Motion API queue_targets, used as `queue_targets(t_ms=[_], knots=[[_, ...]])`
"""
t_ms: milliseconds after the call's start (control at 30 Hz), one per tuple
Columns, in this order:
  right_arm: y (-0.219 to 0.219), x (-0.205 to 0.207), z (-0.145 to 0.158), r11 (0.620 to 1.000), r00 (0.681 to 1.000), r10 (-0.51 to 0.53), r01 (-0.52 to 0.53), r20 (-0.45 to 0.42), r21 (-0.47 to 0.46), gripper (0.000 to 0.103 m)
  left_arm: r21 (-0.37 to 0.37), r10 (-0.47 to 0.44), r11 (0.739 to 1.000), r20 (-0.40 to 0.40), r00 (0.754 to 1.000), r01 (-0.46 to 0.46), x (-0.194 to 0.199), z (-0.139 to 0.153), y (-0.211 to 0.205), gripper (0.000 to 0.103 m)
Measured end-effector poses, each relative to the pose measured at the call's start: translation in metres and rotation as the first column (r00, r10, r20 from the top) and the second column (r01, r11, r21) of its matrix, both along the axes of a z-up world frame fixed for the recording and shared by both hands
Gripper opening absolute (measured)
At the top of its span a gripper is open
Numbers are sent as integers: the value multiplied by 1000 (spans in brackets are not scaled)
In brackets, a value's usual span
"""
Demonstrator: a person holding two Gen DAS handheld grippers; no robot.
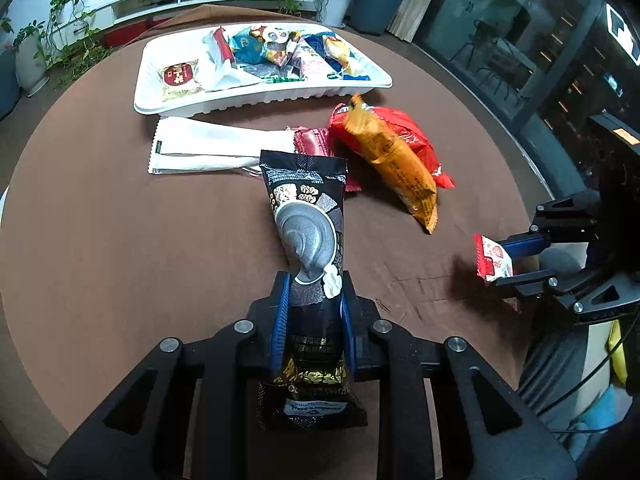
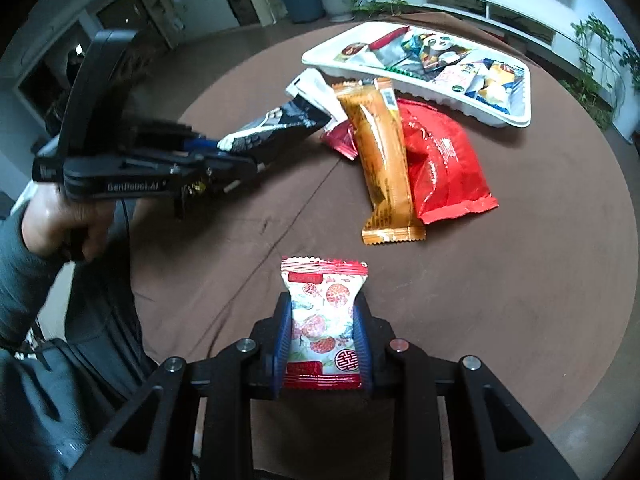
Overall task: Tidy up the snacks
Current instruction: 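Carry the black packet with the left tool while the right tool carries the candy packet to the tray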
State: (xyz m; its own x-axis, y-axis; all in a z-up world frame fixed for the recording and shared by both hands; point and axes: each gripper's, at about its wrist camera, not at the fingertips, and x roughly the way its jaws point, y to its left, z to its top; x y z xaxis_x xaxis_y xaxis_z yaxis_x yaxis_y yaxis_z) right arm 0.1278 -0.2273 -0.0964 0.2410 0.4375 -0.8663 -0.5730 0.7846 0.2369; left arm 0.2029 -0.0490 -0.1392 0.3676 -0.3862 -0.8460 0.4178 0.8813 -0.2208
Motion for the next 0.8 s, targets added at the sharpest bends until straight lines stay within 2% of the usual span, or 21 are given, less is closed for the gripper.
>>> queue_targets(t_ms=[200, 433, 600, 800], knots=[[7, 10, 8, 997, 1000, -20, 20, 2, 74, 31, -35, 19, 999, 20, 1000, -18, -8, 13, 10, 21], [4, 22, 21, 984, 997, -78, 77, 2, 159, 30, -111, 45, 993, 69, 997, -37, -2, 47, 26, 21], [-11, 42, 40, 960, 987, -160, 152, 12, 235, 31, -161, 79, 985, 98, 992, -62, 23, 72, 43, 21], [-31, 78, 68, 923, 960, -277, 254, 42, 288, 31, -202, 120, 975, 113, 986, -95, 71, 95, 62, 21]])
